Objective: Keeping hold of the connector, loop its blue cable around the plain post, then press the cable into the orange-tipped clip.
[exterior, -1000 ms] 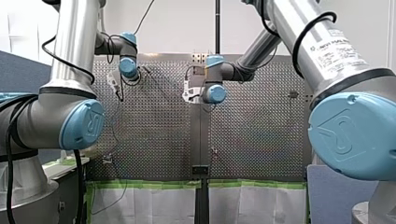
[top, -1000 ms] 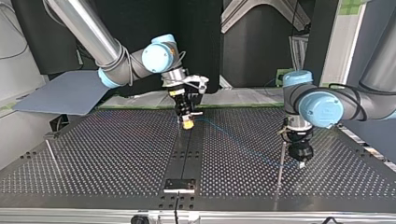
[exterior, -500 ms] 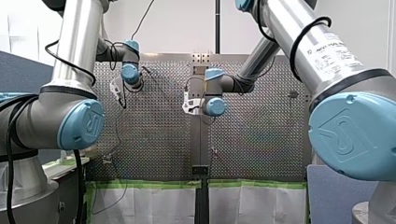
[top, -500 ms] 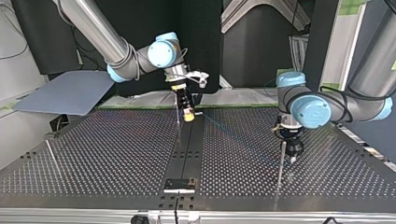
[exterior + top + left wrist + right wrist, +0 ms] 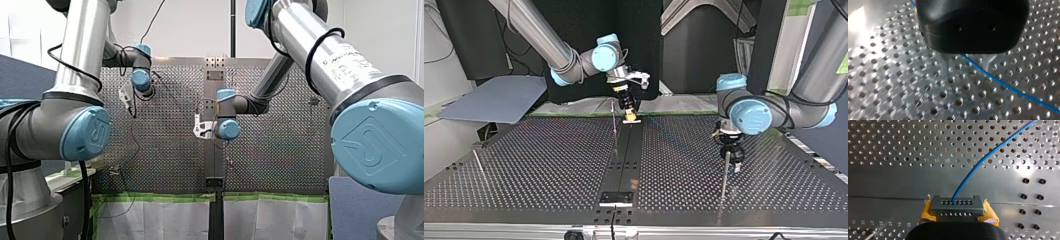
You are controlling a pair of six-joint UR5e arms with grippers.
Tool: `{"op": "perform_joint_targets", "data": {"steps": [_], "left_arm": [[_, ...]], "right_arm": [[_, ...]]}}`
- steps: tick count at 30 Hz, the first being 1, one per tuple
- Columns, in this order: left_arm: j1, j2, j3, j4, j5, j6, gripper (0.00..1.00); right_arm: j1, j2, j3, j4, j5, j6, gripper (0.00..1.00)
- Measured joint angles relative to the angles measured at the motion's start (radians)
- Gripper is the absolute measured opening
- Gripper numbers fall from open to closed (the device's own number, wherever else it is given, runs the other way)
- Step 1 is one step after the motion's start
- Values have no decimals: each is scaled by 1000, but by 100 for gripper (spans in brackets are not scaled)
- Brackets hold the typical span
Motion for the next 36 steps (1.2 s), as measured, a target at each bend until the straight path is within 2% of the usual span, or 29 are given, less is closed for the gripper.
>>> {"op": "perform_joint_targets", "data": {"steps": [2, 6, 7, 21, 26, 30, 36], "left_arm": [[-10, 0, 0, -1, -2, 0, 92], [-20, 0, 0, -3, -8, -1, 96], [-23, 0, 0, -3, -11, -2, 100], [-30, 0, 0, -13, -47, -29, 100], [-32, 0, 0, -14, -51, -24, 100], [-34, 0, 0, -14, -52, -18, 100], [-38, 0, 0, -14, -53, -15, 100]], "right_arm": [[3, 1, 0, 3, 0, 0, 0], [9, 2, 5, 4, 1, 0, 0], [10, 3, 8, 1, 1, 1, 0], [15, 8, 56, -57, 0, 6, 0], [6, 12, 70, -81, -1, 23, 0], [-3, 35, 76, -90, 1, 33, 0], [-15, 85, 77, -95, 3, 36, 0]]}}
